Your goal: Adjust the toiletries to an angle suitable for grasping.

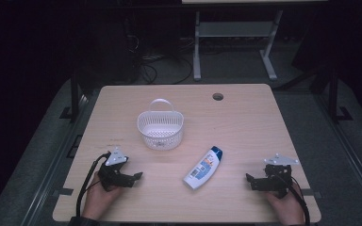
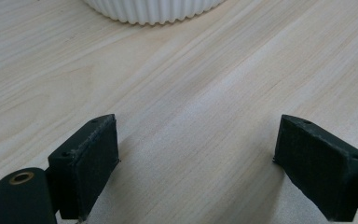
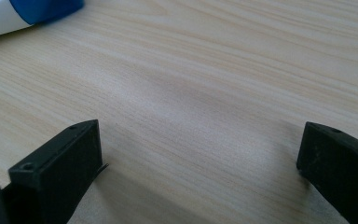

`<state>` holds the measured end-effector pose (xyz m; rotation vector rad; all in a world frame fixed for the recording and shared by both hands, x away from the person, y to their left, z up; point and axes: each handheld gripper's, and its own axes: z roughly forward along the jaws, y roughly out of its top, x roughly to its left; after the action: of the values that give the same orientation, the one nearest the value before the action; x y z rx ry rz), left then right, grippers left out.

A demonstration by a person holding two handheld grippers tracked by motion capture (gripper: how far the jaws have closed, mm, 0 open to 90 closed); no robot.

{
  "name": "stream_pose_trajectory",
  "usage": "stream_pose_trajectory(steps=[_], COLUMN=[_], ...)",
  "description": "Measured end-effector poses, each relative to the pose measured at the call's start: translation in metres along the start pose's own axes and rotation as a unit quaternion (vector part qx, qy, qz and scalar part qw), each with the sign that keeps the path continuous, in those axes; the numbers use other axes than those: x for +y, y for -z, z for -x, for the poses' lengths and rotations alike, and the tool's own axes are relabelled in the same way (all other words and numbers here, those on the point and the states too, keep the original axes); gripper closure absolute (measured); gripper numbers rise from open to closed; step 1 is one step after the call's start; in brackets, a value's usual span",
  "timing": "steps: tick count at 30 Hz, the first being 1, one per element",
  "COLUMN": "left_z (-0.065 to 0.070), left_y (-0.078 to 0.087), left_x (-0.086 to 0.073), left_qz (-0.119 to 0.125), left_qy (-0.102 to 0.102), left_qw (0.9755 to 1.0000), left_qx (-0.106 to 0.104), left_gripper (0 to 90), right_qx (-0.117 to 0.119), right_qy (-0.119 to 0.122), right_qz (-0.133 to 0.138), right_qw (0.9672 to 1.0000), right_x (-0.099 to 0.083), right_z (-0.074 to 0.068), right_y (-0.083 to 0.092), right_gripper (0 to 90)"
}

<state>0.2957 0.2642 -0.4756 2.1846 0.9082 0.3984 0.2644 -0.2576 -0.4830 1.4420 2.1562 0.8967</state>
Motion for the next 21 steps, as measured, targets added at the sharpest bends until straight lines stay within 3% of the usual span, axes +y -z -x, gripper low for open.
stream_pose_trajectory(steps=[9,11,15,21], left_z=[0.001,0.001,0.001,0.001], left_y=[0.0,0.0,0.0,0.0], left_x=[0.0,0.0,0.0,0.0], left_qz=[-0.001,-0.001,-0.001,-0.001], left_qy=[0.006,0.006,0.006,0.007], left_qw=[1.0,1.0,1.0,1.0], left_qx=[0.007,0.006,0.006,0.007], left_gripper=[12.7,12.6,12.7,12.7], right_qx=[0.003,0.006,0.014,0.052], right_qy=[0.003,0.007,0.009,0.025], right_qz=[-0.006,-0.014,-0.015,0.022], right_qw=[1.0,0.9999,0.9997,0.9981], right_x=[-0.001,0.002,0.004,0.009], right_z=[0.0,0.0,-0.001,-0.009], right_y=[0.002,0.006,0.009,0.024], right_gripper=[0.1,13.8,22.6,50.1])
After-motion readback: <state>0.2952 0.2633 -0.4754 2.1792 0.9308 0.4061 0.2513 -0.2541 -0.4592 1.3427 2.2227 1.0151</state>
